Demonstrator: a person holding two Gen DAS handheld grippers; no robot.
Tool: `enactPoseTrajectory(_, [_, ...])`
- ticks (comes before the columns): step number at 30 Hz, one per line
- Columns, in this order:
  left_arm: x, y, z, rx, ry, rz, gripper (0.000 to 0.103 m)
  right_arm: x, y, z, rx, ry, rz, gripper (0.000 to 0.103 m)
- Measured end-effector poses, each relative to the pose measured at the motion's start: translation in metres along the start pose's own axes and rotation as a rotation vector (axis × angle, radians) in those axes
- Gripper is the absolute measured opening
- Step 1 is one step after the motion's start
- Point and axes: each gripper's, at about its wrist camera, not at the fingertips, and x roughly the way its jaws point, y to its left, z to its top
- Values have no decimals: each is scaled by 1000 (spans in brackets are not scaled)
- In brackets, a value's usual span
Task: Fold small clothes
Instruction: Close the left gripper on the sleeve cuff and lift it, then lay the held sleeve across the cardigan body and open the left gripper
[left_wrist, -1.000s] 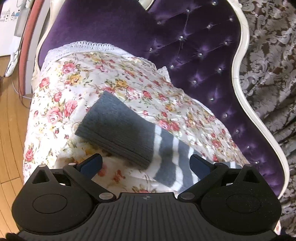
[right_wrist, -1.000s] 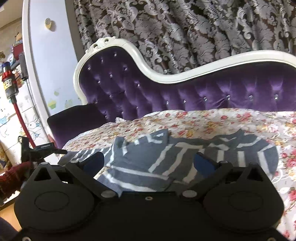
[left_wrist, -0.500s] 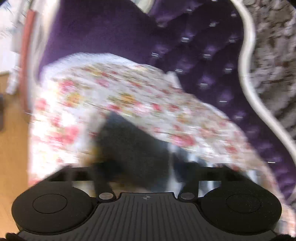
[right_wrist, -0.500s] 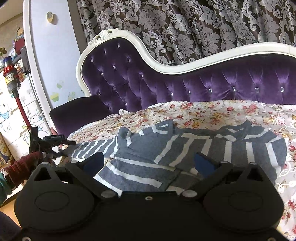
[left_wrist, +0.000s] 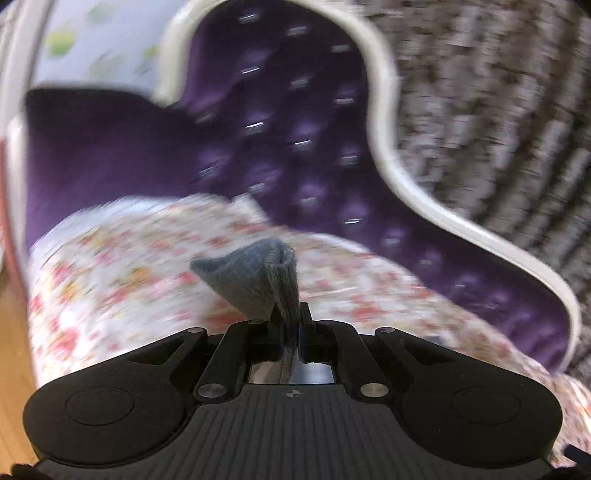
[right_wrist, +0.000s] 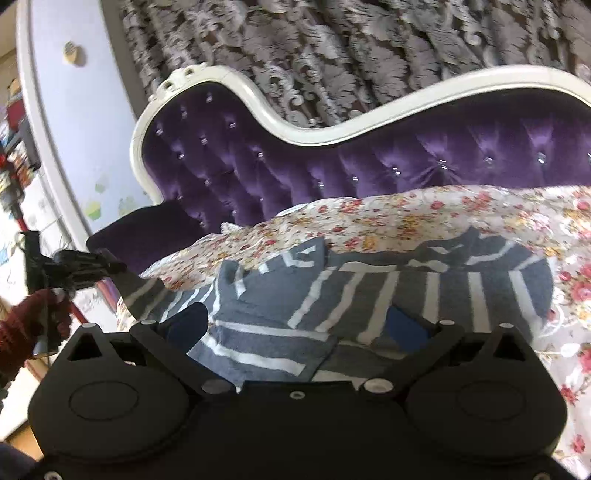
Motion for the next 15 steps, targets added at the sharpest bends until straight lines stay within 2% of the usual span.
enactPoseTrajectory(7, [-8,-121,16,164,2,-181,6,-12,-28,10,163,-18,-37,103])
enactPoseTrajectory(11, [2,-182,3,237,30,-264,6,-24,-43,17,210,-50,-86,103])
enactPoseTrajectory(15, [20,-235,-24,282,83,-334,6,-38,-56,25,252,-89,-115,103])
